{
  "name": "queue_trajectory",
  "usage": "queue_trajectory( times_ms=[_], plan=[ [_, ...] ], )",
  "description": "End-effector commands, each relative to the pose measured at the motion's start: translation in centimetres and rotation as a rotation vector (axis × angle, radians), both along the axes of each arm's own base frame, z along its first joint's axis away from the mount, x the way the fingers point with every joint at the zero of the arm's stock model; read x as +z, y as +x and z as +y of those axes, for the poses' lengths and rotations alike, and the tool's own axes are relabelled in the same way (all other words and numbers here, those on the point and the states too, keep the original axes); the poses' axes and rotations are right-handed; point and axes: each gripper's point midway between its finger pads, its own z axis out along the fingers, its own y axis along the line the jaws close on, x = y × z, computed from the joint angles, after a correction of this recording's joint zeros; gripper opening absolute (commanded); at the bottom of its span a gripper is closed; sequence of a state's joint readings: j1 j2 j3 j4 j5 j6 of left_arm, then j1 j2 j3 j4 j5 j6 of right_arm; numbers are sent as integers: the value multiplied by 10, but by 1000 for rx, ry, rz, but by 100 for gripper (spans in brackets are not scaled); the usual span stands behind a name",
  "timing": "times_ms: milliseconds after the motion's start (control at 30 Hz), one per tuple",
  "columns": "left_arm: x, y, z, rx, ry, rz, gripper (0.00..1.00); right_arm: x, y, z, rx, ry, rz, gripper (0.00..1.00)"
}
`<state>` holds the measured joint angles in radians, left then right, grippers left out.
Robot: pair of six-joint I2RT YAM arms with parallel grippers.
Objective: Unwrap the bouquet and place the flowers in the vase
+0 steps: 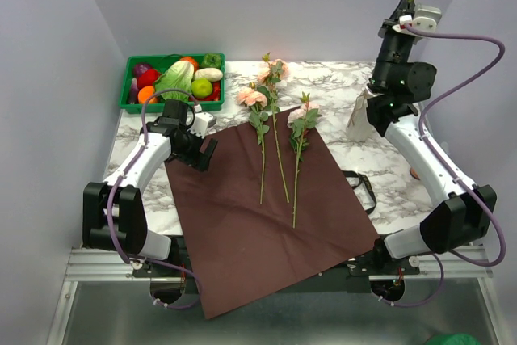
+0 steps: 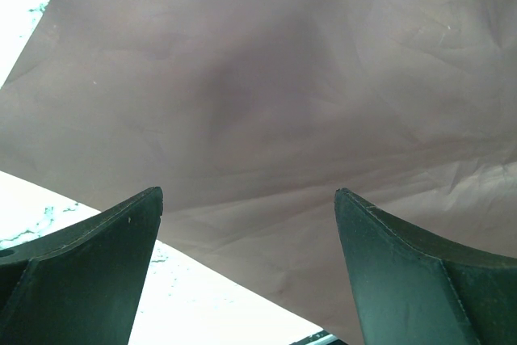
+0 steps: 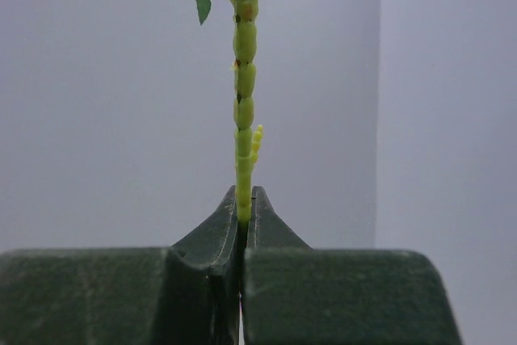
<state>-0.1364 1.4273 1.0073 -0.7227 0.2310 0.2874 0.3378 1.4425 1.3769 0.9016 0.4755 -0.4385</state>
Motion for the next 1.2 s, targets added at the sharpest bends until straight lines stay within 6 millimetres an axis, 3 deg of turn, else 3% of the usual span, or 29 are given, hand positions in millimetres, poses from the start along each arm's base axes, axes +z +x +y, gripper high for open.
queue_trajectory(
  times_ms=[0,433,667,933,1000,1033,1100,1133,1167],
  plan=[
    [6,10,1,-4,-1,-18,95,7,-3,-5,2,-4,-30,1],
    [0,7,4,-2,6,-10,95,-34,-1,-23,-36,30,57,1],
    [-2,7,6,3,3,-9,95,-64,7,-27,-50,33,115,1],
    [-3,4,8,3,6,-8,95,-114,23,-34,-54,64,243,2],
    [-2,4,9,4,6,-10,95,-118,22,-33,-40,81,255,18],
    [-1,4,9,2,4,-13,95,-121,21,-32,-32,75,279,41],
    [0,5,9,5,3,-17,95,-126,20,-32,-27,86,302,68],
    [1,4,9,3,1,-18,95,-132,20,-32,-24,88,339,88],
    [2,4,9,6,0,-19,95,-132,19,-32,-20,99,346,89]
  ],
)
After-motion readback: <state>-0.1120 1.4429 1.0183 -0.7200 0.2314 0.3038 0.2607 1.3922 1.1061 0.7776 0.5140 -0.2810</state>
